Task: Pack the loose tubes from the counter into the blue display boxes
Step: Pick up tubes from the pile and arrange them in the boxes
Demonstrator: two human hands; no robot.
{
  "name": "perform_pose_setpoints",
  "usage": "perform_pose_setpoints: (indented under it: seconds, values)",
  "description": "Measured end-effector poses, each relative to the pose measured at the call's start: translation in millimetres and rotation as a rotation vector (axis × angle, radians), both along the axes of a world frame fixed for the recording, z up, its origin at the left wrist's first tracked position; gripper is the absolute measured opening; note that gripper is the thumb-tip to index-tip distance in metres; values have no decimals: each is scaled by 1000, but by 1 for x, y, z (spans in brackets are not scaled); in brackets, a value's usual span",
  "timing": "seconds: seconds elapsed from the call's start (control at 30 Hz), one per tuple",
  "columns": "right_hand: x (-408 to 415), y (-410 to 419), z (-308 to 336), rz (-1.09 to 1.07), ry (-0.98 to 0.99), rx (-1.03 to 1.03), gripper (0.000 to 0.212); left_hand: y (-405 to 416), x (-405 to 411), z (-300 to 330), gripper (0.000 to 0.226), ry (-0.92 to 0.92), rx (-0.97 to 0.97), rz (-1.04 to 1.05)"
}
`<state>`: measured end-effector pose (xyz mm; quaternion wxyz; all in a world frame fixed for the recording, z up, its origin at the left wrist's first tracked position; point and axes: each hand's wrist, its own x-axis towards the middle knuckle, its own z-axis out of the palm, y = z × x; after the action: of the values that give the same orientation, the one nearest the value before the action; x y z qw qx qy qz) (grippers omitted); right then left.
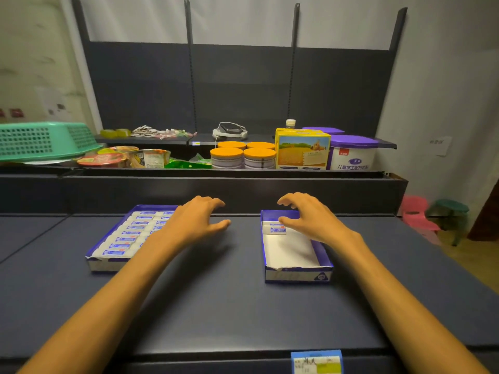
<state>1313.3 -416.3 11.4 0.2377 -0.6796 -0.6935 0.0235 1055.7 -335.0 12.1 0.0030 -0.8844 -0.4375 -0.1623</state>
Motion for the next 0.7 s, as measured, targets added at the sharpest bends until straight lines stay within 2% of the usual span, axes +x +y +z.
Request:
perform_pose_setpoints:
  seconds: [0.37, 0.53, 0.7]
  values:
    - [-119, -11, 14, 106, -55, 12, 47, -42, -120, 7, 54, 19, 60, 122]
    - [-233, -18, 6, 191, -72, 41, 48, -71, -233, 5, 55, 16, 72, 198]
    - [-381, -24, -4, 367, -62, 58, 45, -103, -372, -4, 56, 29, 76, 305]
